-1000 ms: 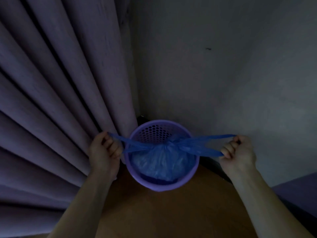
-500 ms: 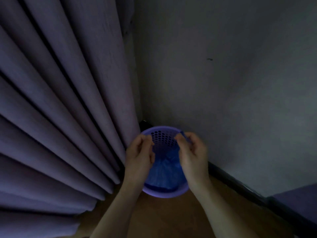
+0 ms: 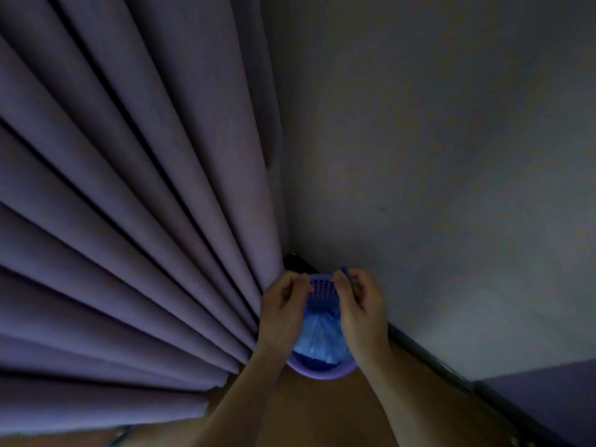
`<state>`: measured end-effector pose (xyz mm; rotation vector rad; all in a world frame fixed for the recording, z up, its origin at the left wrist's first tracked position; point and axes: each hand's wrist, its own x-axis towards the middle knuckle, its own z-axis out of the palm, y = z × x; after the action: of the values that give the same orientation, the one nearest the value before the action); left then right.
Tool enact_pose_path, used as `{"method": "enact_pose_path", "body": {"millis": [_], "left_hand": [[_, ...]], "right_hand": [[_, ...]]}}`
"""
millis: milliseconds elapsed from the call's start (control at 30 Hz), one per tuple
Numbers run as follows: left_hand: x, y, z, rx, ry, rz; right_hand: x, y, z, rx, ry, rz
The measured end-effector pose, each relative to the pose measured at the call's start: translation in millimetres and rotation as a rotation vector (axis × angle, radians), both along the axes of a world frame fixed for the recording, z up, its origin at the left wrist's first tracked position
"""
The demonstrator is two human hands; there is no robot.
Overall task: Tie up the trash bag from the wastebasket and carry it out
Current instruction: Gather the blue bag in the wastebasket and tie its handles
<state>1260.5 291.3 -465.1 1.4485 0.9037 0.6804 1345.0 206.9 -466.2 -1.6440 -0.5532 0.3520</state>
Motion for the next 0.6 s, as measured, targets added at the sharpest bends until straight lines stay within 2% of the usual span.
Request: {"method": "enact_pose_path", "body": {"millis": [400, 600], "left_hand": [[-39.9, -22.3, 344.7, 0.102, 0.013, -0.042], [-77.8, -32.9, 444.9, 0.190, 0.004, -0.009]], "right_hand": [[-40.2, -21.7, 340.4, 0.003, -0.013, -0.040], [-72.5, -30.7, 446.4, 0.066, -0.042, -0.032]]}}
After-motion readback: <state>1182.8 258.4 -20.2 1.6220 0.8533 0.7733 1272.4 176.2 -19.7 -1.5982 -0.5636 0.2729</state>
